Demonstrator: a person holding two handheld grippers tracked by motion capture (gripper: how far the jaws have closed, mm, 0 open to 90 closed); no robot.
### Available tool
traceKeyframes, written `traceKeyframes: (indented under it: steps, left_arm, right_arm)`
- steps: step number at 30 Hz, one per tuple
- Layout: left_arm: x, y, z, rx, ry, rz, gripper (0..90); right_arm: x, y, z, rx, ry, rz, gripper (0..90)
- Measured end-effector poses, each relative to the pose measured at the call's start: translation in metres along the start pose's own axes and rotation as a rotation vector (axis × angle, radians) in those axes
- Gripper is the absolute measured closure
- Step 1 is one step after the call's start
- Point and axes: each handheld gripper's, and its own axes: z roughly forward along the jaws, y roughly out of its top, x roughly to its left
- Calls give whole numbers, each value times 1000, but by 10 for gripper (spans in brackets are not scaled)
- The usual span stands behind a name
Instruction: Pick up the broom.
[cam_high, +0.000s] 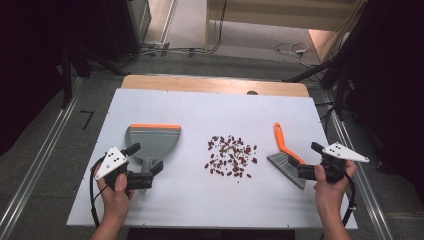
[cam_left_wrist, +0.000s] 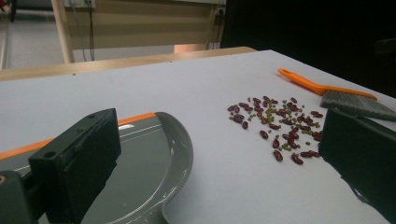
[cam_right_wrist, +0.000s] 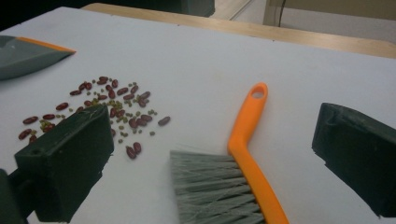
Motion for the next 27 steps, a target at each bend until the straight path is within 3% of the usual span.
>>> traceKeyframes:
  steps: [14,22,27]
  left_arm:
    - [2,1,-1,-8,-7,-23,0]
    - [-1,2,3,11,-21,-14,0]
    - [-2,2,2,10,-25,-19,0]
  right_arm:
    - [-3,25,18,61,-36,-1,0]
    - [-8,33,31,117,-21,0,0]
    - [-11,44,42,161,18,13,0]
